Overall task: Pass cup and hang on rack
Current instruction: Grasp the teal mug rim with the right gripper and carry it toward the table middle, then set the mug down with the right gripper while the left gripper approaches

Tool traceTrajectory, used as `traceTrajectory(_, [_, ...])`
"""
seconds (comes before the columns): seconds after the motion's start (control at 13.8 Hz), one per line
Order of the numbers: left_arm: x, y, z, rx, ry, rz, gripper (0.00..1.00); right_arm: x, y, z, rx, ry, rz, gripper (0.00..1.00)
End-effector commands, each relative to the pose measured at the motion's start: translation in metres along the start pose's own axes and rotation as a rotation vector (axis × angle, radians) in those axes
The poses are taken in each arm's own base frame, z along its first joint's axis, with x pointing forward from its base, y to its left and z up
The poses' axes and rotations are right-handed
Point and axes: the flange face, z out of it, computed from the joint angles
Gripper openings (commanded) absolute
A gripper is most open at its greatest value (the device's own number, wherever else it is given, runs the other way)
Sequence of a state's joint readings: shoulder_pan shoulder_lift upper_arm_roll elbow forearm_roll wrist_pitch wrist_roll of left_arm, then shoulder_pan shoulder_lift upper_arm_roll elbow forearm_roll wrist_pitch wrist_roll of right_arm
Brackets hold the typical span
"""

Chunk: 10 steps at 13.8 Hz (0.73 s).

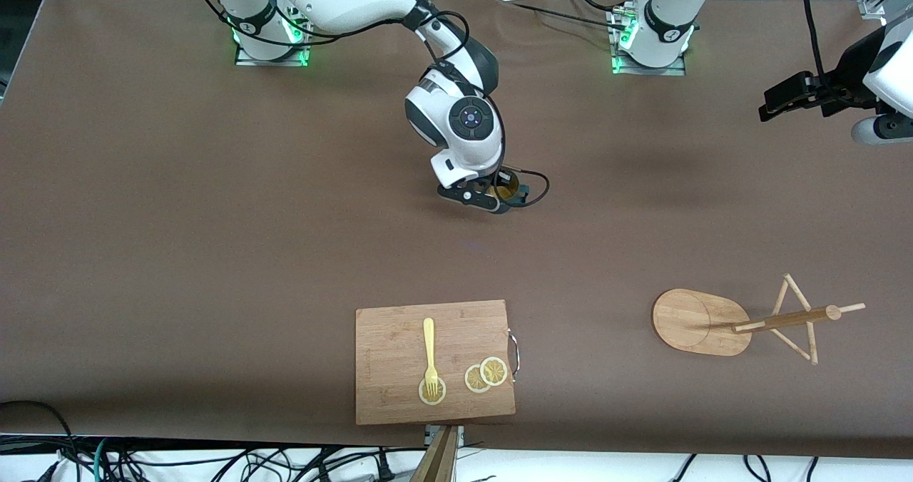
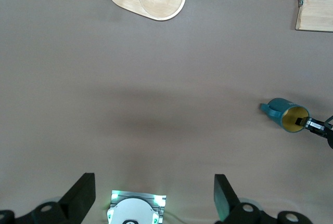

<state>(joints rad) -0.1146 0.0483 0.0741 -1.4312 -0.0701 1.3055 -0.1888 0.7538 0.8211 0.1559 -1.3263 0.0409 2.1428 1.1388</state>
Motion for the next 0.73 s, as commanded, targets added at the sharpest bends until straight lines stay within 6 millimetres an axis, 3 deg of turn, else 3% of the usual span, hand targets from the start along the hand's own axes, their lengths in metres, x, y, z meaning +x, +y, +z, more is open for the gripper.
traceTrajectory(0.0, [0.002,0.002,-0.006,-0.01,0.0,0.004,1.0,0.021,0.0,-0.03,0.022,-0.006,0.017,1.0])
traceTrajectory(0.15, [0.001,0.001,-0.006,-0.008,-0.002,0.002,1.0,0.038,0.0,-0.071,0.022,-0.002,0.008,1.0])
traceTrajectory(0.29, [-0.004,0.006,-0.003,-0.004,-0.039,0.019,1.0,0.061,0.012,-0.109,-0.012,-0.012,-0.063,1.0])
traceTrajectory(0.44, [-0.005,0.022,0.004,0.006,-0.059,0.045,1.0,0.092,0.04,-0.141,-0.032,-0.016,-0.132,1.0])
traceTrajectory(0.65, [0.0,0.048,0.02,0.017,-0.085,0.094,1.0,0.151,0.1,-0.184,-0.055,-0.042,-0.22,1.0])
